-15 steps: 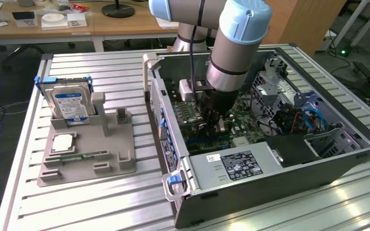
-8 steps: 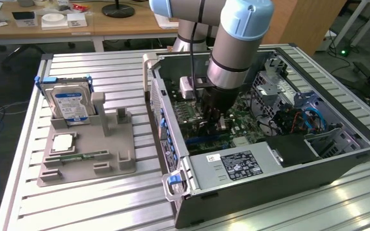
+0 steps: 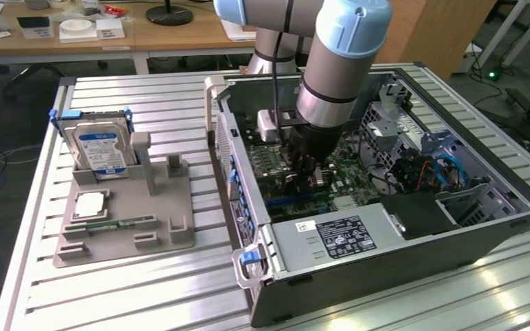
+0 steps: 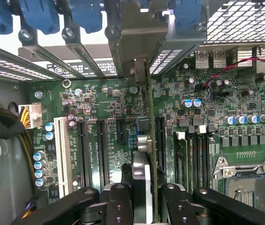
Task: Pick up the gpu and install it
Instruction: 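Insert the gpu into the slot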
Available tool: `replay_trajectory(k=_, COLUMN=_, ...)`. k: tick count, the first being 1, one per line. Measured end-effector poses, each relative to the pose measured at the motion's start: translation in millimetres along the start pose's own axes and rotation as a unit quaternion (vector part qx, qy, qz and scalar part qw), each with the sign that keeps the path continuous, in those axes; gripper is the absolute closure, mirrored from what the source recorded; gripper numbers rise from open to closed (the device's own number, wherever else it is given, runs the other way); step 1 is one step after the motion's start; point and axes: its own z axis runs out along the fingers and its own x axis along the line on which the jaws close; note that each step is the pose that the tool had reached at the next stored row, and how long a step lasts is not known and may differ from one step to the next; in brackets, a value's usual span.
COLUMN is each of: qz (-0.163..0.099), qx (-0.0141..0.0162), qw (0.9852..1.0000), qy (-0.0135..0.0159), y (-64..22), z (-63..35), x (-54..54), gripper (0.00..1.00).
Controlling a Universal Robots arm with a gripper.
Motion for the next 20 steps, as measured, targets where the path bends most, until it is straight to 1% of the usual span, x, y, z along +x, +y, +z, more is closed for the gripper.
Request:
replay_trajectory(k=3, qz=0.000, qx=0.0000, qw=1.0000, qy=0.0007, y=0.0, z=0.0, x=0.0, gripper=0.72)
replay_trajectory(k=4, qz=0.000, qx=0.0001, qw=1.0000, qy=0.0013, y=0.0, z=0.1, x=0.0, gripper=0.72)
replay_trajectory(k=5, qz=0.000, qx=0.0003, qw=1.0000, qy=0.0031, y=0.1, z=0.1, x=-0.1, gripper=0.72)
replay_trajectory(k=7, qz=0.000, qx=0.0007, qw=1.0000, qy=0.0097, y=0.1, z=0.0, x=-0.3, gripper=0.72)
replay_trajectory(k=8, qz=0.000, qx=0.0010, qw=0.9999, qy=0.0137, y=0.1, z=0.0, x=-1.1, gripper=0.72)
replay_trajectory(k=9, qz=0.000, qx=0.0012, qw=0.9999, qy=0.0165, y=0.2, z=0.0, x=-1.8, gripper=0.72)
replay_trajectory(k=11, qz=0.000, qx=0.0012, qw=0.9999, qy=0.0171, y=0.1, z=0.1, x=-2.0, gripper=0.72)
replay_trajectory(k=20, qz=0.000, qx=0.0012, qw=0.9999, qy=0.0172, y=0.4, z=0.7, x=-4.5, gripper=0.72)
